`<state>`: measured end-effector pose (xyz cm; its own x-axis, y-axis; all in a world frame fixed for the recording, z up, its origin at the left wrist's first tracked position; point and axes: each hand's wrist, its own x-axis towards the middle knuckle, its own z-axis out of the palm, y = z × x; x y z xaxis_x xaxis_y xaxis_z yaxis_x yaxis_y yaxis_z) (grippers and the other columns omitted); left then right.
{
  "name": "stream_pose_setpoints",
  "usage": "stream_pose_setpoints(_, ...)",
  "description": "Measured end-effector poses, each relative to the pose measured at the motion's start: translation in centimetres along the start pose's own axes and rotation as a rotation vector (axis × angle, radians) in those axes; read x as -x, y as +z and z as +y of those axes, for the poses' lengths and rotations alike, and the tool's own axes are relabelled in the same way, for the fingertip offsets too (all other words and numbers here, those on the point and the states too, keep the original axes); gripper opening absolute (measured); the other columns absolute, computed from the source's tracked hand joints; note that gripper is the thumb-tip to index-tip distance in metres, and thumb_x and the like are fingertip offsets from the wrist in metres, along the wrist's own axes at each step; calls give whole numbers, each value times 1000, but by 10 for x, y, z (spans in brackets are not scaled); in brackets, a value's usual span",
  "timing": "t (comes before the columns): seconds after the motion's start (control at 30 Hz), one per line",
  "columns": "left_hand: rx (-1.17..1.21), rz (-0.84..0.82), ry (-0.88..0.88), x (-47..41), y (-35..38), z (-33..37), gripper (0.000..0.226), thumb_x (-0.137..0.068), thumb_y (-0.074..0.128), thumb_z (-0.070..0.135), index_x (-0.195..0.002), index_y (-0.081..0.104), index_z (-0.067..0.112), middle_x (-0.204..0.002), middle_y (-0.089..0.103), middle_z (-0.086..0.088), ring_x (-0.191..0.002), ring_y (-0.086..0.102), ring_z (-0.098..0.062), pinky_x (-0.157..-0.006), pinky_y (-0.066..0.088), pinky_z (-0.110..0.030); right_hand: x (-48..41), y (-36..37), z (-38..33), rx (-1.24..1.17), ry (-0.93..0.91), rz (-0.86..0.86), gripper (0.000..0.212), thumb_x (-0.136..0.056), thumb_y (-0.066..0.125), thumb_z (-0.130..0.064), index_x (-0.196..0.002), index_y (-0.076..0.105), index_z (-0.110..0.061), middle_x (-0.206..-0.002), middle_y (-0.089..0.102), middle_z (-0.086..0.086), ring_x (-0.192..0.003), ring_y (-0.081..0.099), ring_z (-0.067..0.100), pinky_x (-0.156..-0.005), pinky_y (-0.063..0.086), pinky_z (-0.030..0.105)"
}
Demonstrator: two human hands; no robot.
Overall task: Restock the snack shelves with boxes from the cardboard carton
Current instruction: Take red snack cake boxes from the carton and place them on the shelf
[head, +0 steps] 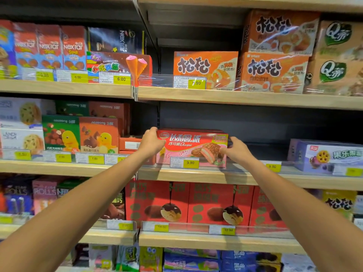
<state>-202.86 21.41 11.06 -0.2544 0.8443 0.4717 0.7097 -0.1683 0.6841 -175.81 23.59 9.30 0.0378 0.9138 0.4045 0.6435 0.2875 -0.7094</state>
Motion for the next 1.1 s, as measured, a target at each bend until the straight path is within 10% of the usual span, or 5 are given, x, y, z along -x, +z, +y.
stream_pose_setpoints(0.17, 61, -85, -35, 8, -9, 4, 63, -88, 60, 10, -143, 31, 6, -138, 47, -15, -119, 54, -29, -88, 50, -34, 8, 3, -5, -114, 57, -31, 23, -84, 59, -13, -106, 55, -14, -110, 66, 8, -98, 62, 22, -87, 51, 40)
stream_pose_setpoints(0.3, 79, -55, -69, 21, -9, 12, 63, -86, 60, 10, -142, 31, 5, -141, 38, -15, -116, 54, -29, -81, 51, -33, 14, 12, -29, -138, 154, 190, 35, -83, 51, -6, -118, 50, -2, -122, 54, 18, -90, 54, 28, -60, 40, 29)
stream_pose_setpoints(0.47, 192, -52, -20, 51, -6, 14, 53, -88, 57, 13, -137, 37, 6, -139, 41, -11, -122, 47, -26, -94, 42, -31, 42, 28, -46, -248, 137, 279, 34, -87, 50, -6, -122, 52, -3, -124, 52, 10, -105, 54, 26, -79, 40, 26)
stream_pose_setpoints(0.67, 364, -130, 14, 94, 2, -8, 28, -89, 56, 6, -116, 52, 6, -108, 53, -5, -90, 52, -16, -63, 36, 2, 87, 62, -38, -413, 43, 55, 13, -86, 53, 0, -86, 62, -9, -110, 61, -5, -74, 62, 19, -66, 52, 28)
stream_pose_setpoints(1.1, 326, -411, -138, 198, 54, -112, 14, -87, 60, 6, -99, 65, 5, -87, 61, -4, -83, 56, -15, -78, 47, -26, 212, 133, 26, -420, 309, -309, 26, -92, 47, -3, -71, 57, -13, -68, 61, 7, -46, 55, 6, -45, 41, 19)
